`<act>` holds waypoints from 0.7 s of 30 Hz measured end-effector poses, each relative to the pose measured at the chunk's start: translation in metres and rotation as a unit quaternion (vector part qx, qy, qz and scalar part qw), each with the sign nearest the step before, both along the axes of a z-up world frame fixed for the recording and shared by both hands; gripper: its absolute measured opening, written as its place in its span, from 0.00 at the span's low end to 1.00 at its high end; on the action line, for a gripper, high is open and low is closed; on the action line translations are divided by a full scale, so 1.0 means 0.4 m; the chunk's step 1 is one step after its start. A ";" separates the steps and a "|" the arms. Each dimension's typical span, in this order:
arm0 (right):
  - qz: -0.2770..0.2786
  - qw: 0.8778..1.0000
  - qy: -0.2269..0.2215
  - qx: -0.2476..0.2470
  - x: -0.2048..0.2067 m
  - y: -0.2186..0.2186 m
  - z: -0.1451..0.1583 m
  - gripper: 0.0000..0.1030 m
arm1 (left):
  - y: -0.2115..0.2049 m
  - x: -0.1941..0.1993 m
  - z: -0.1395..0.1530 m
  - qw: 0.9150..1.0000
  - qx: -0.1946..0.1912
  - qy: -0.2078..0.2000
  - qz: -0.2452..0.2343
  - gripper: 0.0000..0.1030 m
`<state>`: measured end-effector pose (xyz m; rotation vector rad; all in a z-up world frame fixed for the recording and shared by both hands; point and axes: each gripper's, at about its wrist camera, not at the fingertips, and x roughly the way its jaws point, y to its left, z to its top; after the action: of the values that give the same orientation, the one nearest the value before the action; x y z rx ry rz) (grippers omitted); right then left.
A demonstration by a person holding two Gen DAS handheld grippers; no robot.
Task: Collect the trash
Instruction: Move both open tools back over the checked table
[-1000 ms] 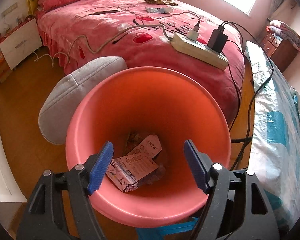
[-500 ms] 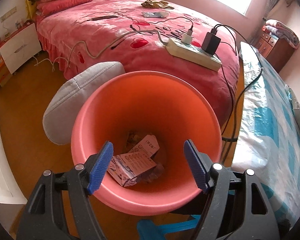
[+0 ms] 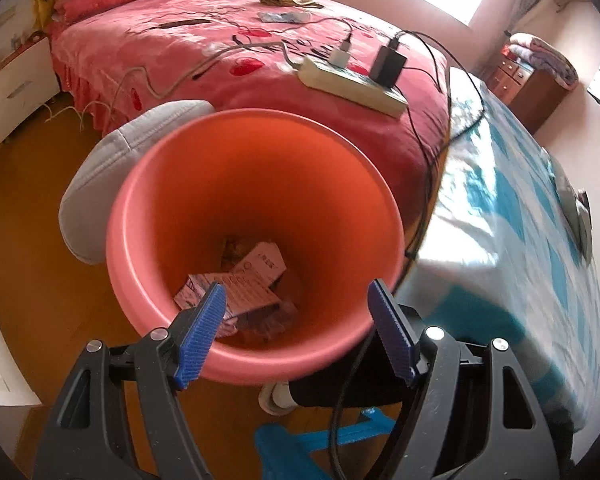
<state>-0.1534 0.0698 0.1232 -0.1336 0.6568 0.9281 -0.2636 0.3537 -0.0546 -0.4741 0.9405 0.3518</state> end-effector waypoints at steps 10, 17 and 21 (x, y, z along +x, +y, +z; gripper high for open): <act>-0.075 0.991 -0.090 -0.059 -0.094 -0.149 -0.034 0.90 | -0.004 -0.030 0.053 0.999 0.023 -0.024 -0.004 0.72; -0.128 0.979 -0.114 -0.114 -0.144 -0.275 -0.090 0.90 | -0.030 -0.022 0.108 0.998 0.042 -0.047 -0.017 0.72; -0.176 0.967 -0.113 -0.142 -0.146 -0.363 -0.124 0.90 | -0.062 -0.005 0.152 0.995 0.063 -0.064 -0.033 0.72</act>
<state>-0.2117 -0.0755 0.0738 -0.3611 0.5756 0.4630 -0.2656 0.3288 0.0063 -0.3450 0.8018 0.3160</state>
